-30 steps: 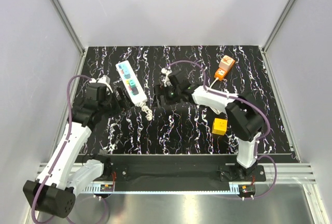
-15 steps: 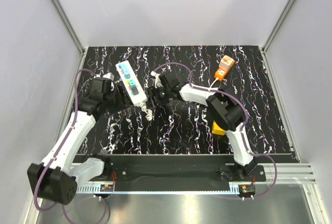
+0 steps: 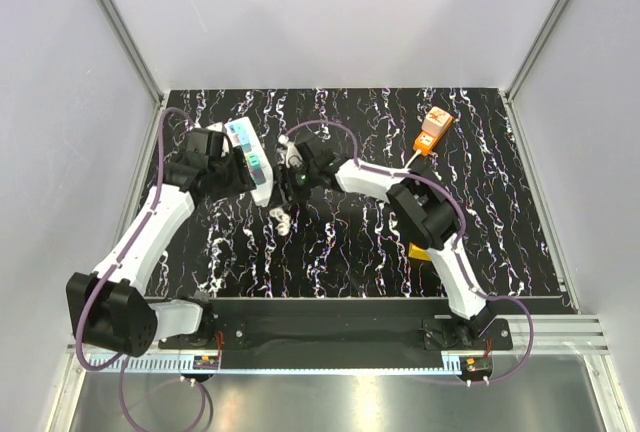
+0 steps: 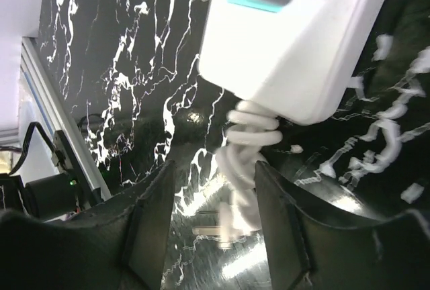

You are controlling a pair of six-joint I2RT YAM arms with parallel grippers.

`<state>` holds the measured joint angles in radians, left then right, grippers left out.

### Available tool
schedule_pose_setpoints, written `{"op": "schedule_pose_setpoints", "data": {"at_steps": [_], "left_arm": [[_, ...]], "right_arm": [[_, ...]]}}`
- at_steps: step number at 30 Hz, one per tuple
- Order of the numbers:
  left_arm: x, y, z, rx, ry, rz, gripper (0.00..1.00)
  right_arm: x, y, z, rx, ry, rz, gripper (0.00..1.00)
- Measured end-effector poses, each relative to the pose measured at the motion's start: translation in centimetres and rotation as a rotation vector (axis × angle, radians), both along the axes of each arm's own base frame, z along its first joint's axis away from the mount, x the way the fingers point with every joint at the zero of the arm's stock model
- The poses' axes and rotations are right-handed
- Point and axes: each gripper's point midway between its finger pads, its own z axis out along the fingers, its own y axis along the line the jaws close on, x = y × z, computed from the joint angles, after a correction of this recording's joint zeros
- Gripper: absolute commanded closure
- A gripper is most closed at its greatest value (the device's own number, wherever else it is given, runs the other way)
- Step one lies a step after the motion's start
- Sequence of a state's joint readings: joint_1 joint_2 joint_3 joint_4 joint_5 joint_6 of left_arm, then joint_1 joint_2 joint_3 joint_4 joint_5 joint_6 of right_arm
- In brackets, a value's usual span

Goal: Pull the plug off the socket

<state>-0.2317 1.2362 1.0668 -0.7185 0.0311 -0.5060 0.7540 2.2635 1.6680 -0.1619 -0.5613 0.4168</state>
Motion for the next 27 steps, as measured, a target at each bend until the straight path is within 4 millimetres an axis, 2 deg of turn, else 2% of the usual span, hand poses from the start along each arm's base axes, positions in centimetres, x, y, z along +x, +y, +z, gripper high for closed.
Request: {"op": "schedule_pose_setpoints", "data": {"at_steps": [5, 11, 14, 20, 21, 24, 25, 27], "left_arm": [[1.7, 0.8, 1.1, 0.092, 0.005, -0.029, 0.37], [3.7, 1.4, 2.5, 0.172, -0.014, -0.061, 0.37], [4.7, 1.5, 1.9, 0.201, 0.005, -0.076, 0.39], [6.2, 1.5, -0.8, 0.251, 0.091, -0.116, 0.44], [6.4, 1.5, -1.2, 0.256, 0.101, -0.119, 0.46], [6.9, 1.6, -2.1, 0.272, 0.124, -0.121, 0.48], [6.9, 1.7, -2.3, 0.279, 0.129, -0.119, 0.48], [7.0, 1.9, -2.6, 0.291, 0.136, -0.117, 0.48]], "right_arm": [[-1.8, 1.3, -1.7, -0.019, 0.052, -0.001, 0.44], [-2.5, 2.5, -1.4, 0.0, 0.056, 0.002, 0.44], [-2.7, 2.9, -1.4, 0.003, 0.064, -0.003, 0.44], [-2.5, 4.0, -0.7, 0.083, 0.092, -0.034, 0.48], [-2.6, 4.1, -0.9, 0.1, 0.099, -0.037, 0.41], [-3.5, 3.8, -1.9, 0.131, 0.134, -0.034, 0.33], [-3.7, 3.7, -1.6, 0.156, 0.135, -0.027, 0.29], [-3.8, 3.4, -1.2, 0.188, 0.148, -0.029, 0.28]]}}
